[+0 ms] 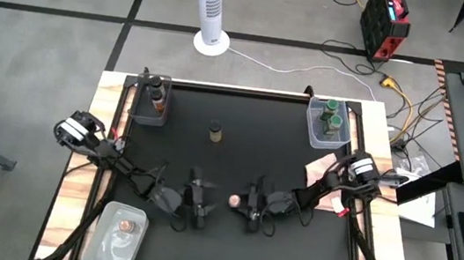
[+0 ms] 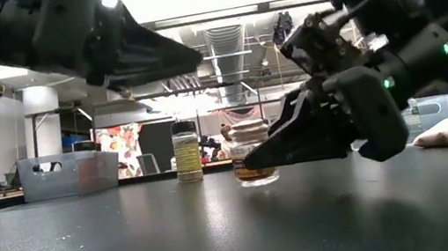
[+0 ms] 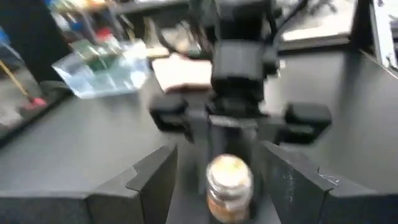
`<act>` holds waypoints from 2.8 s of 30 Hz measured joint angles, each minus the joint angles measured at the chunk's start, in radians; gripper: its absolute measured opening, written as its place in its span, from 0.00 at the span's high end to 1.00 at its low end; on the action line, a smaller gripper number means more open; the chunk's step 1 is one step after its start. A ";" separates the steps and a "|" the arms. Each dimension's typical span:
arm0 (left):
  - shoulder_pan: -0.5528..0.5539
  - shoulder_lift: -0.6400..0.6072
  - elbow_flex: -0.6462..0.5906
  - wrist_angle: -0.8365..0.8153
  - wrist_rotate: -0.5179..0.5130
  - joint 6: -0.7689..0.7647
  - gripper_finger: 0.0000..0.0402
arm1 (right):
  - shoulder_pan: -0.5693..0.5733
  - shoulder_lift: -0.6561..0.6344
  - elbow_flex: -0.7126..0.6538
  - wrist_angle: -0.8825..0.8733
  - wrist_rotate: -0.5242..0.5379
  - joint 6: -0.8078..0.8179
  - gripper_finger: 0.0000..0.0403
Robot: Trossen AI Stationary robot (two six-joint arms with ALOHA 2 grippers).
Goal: Sort spices by type
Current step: Put the brown spice bottle into the white bin
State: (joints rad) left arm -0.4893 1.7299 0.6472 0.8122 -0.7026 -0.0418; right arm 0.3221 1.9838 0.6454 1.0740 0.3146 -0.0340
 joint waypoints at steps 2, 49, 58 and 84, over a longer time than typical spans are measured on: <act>0.007 0.000 0.031 -0.099 0.020 -0.043 0.47 | 0.000 -0.046 0.024 -0.131 0.003 -0.019 0.56; 0.115 0.189 0.171 -0.107 0.081 -0.018 0.34 | 0.023 -0.161 0.138 -0.529 0.200 -0.087 0.56; 0.116 0.148 0.186 -0.143 -0.049 -0.134 0.34 | 0.023 -0.161 0.143 -0.531 0.483 -0.089 0.56; 0.164 0.214 0.275 -0.250 -0.128 -0.253 0.62 | 0.025 -0.161 0.175 -0.548 0.500 -0.139 0.56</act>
State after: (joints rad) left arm -0.3252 1.9442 0.9226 0.5617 -0.8301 -0.2947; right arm 0.3470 1.8233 0.8200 0.5256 0.8146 -0.1730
